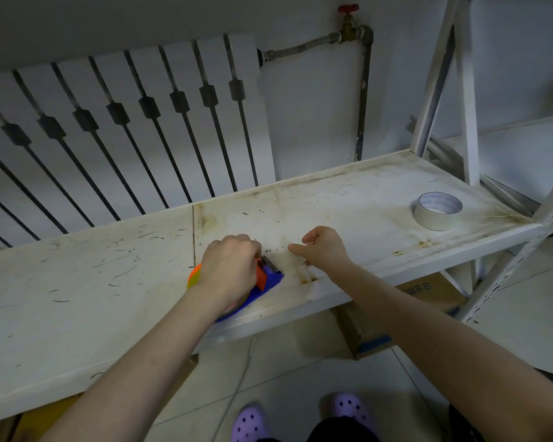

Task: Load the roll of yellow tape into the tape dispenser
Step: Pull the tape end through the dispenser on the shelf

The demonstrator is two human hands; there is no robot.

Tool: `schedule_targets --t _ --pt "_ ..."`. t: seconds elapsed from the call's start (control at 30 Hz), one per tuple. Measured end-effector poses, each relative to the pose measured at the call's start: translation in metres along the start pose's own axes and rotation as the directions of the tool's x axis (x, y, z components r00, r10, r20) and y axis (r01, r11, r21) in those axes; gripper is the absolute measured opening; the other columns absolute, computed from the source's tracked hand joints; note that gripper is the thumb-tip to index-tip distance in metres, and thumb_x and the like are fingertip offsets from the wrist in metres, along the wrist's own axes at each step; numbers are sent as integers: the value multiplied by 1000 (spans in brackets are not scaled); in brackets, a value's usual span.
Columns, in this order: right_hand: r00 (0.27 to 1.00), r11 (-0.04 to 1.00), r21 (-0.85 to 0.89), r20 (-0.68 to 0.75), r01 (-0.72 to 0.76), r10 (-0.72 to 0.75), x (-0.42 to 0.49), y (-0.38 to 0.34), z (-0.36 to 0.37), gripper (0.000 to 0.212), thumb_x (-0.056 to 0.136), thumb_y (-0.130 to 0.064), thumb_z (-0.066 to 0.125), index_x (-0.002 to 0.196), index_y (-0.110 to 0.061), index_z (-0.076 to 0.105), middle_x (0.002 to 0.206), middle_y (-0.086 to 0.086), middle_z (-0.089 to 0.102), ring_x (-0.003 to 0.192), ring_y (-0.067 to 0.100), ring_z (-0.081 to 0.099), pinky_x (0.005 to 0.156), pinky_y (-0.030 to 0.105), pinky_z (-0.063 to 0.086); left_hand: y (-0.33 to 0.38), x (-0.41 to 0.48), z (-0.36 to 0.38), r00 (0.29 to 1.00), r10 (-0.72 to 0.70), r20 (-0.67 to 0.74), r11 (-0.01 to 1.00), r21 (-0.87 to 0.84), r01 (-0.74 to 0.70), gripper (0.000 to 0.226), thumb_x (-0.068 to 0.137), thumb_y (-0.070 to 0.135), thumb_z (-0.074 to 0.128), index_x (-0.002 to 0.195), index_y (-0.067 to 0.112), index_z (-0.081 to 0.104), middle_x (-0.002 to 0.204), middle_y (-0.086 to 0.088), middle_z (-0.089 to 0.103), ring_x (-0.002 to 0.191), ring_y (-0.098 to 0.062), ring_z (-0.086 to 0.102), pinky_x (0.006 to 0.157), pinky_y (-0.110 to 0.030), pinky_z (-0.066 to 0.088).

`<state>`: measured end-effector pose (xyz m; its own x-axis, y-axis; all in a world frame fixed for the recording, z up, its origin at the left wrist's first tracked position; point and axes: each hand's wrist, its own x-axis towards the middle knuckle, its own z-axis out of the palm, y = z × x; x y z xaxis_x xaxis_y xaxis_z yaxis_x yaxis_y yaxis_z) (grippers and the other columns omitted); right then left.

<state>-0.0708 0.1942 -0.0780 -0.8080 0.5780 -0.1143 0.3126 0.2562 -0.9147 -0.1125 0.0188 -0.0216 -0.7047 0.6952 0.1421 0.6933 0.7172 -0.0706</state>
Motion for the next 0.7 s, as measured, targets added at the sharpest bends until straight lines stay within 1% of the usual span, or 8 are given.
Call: schedule_targets --t 0.1,0.2,0.27,0.33,0.37,0.43,0.53,0.7 --pt "1000 999 -22 0 -31 31 5 4 5 34 74 -26 77 93 -9 55 75 -3 53 59 12 57 68 30 53 -7 3 9 999 27 42 999 24 -28 26 84 16 48 99 22 69 100 -1 66 95 -24 59 76 -34 44" --pt "999 998 -27 12 -53 53 8 4 9 31 72 -23 78 89 -9 56 75 -1 55 59 12 56 64 29 52 -8 4 13 997 53 53 997 53 -56 29 84 18 46 95 26 71 97 0 67 92 -23 59 74 -33 40" --pt "999 997 -56 28 -45 46 8 3 8 25 73 -19 77 79 -8 55 72 3 55 59 14 55 62 27 50 -9 4 13 996 71 55 995 68 -74 31 82 18 45 94 29 72 95 3 67 91 -22 58 71 -31 35" --pt "998 996 -80 47 -32 36 7 1 6 27 73 -13 76 66 -9 50 69 8 53 57 16 53 62 29 50 -11 4 13 995 76 71 995 56 -80 34 81 17 46 94 33 73 94 4 68 92 -22 58 71 -30 30" --pt "998 996 -86 51 -26 31 7 1 5 30 72 -12 76 63 -11 48 68 9 52 54 16 52 62 31 50 -11 4 13 994 80 81 995 55 -85 35 81 18 46 95 34 73 95 4 68 94 -22 57 71 -31 29" --pt "998 996 -88 55 -14 19 7 0 4 30 72 -11 77 62 -11 48 65 8 53 50 15 50 60 30 49 -11 5 12 991 91 100 993 68 -99 35 82 19 46 99 34 72 100 3 67 98 -22 56 73 -32 32" --pt "997 995 -102 74 -2 10 9 -1 3 29 72 -12 77 61 -12 50 61 3 54 51 14 52 59 27 49 -11 5 12 987 90 133 993 63 -99 34 85 22 45 104 33 71 106 3 65 104 -22 54 81 -34 35" --pt "998 994 -107 64 5 2 13 1 10 31 73 -10 76 59 -11 48 65 7 53 56 18 53 71 36 54 -15 4 14 985 74 158 997 22 -78 33 87 25 44 101 35 72 113 2 53 105 -22 50 80 -33 34"
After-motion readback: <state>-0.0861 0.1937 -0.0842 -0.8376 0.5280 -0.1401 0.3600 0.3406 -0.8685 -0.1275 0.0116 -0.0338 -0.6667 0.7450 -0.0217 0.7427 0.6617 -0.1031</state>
